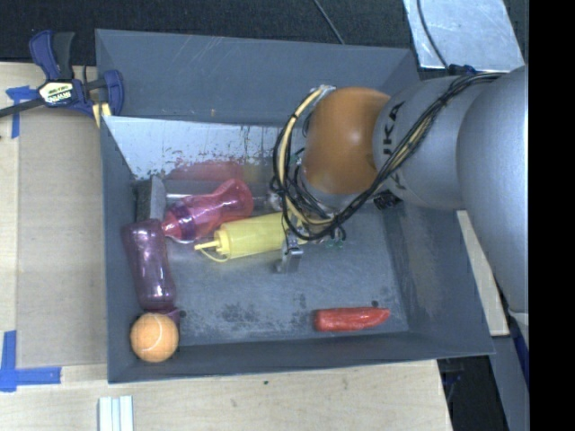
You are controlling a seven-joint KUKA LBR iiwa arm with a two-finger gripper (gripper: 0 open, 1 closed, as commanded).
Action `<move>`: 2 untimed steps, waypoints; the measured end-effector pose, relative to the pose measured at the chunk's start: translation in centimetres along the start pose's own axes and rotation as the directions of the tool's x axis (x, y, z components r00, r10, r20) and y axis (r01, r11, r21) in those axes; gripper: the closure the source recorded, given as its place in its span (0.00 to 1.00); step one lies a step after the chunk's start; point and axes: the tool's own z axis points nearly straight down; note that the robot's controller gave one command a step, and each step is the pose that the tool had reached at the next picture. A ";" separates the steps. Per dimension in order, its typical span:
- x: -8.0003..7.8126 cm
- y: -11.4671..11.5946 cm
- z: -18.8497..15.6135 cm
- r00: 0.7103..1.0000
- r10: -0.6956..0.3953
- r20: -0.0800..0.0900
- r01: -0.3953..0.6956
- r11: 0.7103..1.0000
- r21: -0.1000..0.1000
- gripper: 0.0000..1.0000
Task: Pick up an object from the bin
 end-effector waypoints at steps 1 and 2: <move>-0.4 0.1 -5.7 0.999 0.049 0.006 -0.049 0.999 0.000 0.00; 0.5 1.7 -2.9 0.999 -0.033 -0.006 0.033 0.999 -0.001 0.00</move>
Offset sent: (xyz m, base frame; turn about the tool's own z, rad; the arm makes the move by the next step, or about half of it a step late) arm -0.0057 0.0172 0.0298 -0.0335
